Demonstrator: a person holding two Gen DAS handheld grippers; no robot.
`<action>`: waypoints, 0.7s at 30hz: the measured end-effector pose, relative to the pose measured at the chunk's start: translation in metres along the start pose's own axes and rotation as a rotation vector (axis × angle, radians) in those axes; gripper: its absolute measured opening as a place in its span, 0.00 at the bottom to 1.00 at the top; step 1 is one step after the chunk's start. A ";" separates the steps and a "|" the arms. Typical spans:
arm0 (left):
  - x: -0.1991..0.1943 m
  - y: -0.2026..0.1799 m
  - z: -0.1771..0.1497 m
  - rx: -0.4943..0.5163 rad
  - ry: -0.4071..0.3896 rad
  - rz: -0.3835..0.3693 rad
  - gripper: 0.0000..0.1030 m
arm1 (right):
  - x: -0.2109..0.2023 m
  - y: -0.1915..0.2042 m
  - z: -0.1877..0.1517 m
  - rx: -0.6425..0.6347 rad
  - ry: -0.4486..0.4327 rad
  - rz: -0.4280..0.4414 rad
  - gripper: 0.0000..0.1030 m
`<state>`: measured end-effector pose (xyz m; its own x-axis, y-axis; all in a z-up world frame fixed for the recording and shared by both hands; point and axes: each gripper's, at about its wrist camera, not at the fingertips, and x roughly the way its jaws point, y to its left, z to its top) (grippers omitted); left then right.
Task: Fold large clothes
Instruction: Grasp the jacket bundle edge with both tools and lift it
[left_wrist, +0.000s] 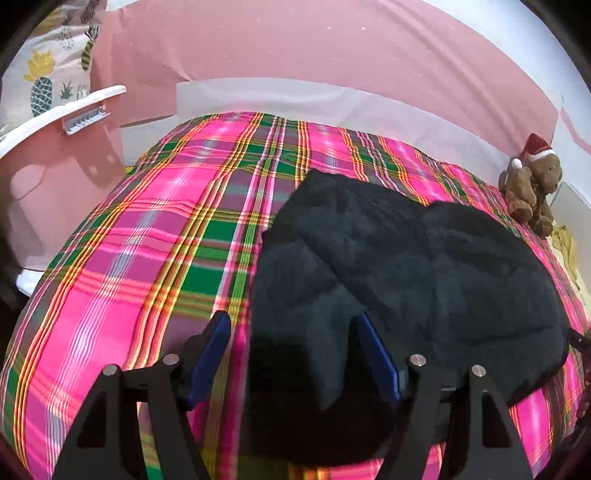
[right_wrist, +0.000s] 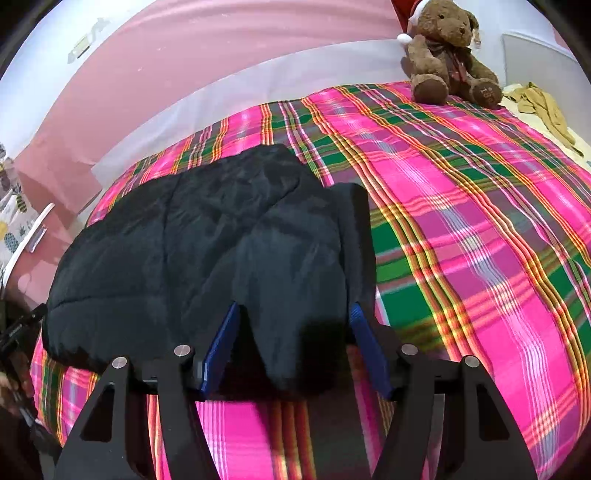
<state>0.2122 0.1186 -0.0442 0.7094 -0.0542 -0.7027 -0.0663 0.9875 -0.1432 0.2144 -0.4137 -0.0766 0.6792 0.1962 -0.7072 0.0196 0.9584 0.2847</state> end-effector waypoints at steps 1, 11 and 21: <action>0.005 0.003 0.003 0.000 0.004 -0.011 0.71 | 0.004 -0.002 0.004 0.005 0.001 0.006 0.61; 0.056 0.018 0.016 0.001 0.081 -0.120 0.75 | 0.043 -0.028 0.017 0.115 0.071 0.084 0.76; 0.070 0.024 0.020 0.004 0.125 -0.190 0.76 | 0.064 -0.042 0.028 0.166 0.107 0.141 0.76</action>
<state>0.2742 0.1410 -0.0827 0.6160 -0.2574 -0.7445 0.0633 0.9582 -0.2789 0.2772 -0.4468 -0.1153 0.6025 0.3549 -0.7148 0.0566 0.8744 0.4819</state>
